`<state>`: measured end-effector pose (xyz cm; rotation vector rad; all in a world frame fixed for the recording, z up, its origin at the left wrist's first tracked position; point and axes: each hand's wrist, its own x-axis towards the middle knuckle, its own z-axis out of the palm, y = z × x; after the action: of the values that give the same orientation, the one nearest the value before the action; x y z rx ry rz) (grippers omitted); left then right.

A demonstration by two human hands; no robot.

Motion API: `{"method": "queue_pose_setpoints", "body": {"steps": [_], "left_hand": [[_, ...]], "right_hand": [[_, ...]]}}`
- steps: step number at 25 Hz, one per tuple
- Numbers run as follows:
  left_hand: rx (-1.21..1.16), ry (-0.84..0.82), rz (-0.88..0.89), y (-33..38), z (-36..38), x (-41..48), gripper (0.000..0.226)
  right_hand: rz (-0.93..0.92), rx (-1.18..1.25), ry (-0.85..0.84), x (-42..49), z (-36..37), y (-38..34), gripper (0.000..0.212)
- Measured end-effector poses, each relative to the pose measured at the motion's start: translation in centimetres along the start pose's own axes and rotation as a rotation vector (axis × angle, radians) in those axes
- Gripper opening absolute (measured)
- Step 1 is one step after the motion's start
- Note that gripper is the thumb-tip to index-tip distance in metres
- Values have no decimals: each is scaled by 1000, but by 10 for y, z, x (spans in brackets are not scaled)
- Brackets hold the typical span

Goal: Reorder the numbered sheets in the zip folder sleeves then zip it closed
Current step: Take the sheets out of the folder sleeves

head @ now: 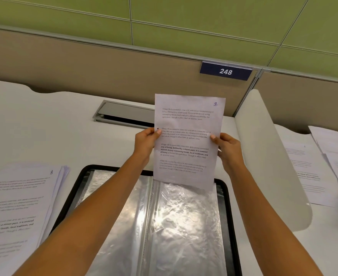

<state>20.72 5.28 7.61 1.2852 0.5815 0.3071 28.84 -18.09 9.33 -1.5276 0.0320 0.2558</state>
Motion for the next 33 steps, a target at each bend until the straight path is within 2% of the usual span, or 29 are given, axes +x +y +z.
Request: {"method": "queue_pose_setpoints", "body": {"steps": [8, 17, 25, 33], "left_hand": [[-69, -24, 181, 42, -8, -20, 16], [-98, 7, 248, 63, -66, -51, 9], [3, 197, 233, 75, -188, -78, 17], [109, 387, 71, 56, -337, -94, 23]], "right_hand": [[-110, 5, 7, -23, 9, -28, 21], [-172, 5, -55, -64, 53, -38, 20], [-94, 9, -186, -117, 151, -13, 18], [76, -53, -293, -172, 268, 34, 11]]}}
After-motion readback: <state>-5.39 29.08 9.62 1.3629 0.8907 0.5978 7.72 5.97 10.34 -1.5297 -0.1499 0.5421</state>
